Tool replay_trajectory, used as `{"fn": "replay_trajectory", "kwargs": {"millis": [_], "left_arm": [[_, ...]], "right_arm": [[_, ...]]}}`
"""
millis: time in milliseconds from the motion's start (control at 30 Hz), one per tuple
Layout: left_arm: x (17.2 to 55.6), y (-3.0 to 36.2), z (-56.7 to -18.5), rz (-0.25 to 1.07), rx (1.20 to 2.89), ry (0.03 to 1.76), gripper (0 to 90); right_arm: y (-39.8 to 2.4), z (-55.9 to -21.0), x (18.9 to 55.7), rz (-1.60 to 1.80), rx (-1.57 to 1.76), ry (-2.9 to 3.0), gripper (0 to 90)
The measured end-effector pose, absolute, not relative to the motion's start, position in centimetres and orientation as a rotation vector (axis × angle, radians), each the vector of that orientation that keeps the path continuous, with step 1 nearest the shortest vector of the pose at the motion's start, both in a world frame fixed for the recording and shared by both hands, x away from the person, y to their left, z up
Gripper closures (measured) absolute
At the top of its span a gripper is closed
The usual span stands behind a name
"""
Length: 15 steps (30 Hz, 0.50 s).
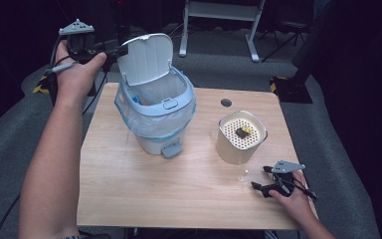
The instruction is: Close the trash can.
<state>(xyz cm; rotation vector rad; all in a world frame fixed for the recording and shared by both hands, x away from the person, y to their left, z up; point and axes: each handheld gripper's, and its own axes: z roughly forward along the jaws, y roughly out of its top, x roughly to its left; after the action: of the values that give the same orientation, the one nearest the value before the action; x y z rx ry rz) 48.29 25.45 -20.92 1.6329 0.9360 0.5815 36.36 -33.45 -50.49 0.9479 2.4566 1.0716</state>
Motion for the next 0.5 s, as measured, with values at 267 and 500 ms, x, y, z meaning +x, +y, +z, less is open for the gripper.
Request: {"fn": "replay_trajectory", "kwargs": {"millis": [267, 500], "left_arm": [[48.2, 24.9, -21.1, 0.582, 1.651, 0.914, 57.5], [46.8, 24.1, -21.4, 0.527, 1.689, 0.877, 59.7]], "right_arm": [[-33.4, -50.5, 36.4, 1.072, 0.948, 2.457, 13.8], [-33.5, -50.5, 36.4, 1.072, 0.947, 2.456, 13.9]]}}
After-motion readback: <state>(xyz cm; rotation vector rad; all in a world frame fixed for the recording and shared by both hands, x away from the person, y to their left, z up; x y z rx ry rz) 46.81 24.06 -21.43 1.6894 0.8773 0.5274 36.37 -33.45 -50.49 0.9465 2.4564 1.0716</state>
